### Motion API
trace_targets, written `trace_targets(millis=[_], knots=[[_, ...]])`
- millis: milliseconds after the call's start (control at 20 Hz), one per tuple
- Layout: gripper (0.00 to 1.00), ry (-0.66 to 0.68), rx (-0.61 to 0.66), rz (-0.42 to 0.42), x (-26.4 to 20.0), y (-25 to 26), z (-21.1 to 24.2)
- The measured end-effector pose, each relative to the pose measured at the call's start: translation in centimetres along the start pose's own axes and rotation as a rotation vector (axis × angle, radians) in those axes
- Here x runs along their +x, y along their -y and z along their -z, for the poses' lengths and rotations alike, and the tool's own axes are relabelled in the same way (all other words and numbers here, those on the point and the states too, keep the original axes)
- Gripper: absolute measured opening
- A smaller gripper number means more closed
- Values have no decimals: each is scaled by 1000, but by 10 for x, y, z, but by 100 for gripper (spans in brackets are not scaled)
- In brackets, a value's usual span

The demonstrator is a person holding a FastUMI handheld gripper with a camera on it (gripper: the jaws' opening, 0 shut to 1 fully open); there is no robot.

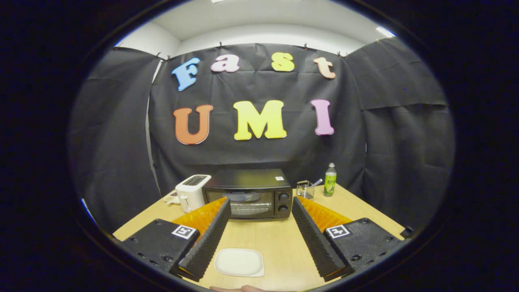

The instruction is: Open the toaster oven, put the food inside, and close the toaster oven door.

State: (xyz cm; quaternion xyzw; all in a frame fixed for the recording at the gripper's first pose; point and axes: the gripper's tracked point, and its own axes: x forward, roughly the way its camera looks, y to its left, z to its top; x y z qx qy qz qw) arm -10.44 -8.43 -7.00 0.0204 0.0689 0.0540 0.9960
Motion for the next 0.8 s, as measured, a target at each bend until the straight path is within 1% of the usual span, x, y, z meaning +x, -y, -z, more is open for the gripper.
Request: trace_targets(millis=[100,150,200,300,450,550,800], knots=[[100,-1,27,-41,0,-5,-4],[98,-2,35,-61,-3,-8,-5],[98,9,39,-70,-4,-8,-6],[98,31,40,-64,-7,-4,-10],[98,41,44,-87,-11,-7,-7],[97,41,52,-103,-11,-5,-4],[98,34,43,-107,-10,4,3]])
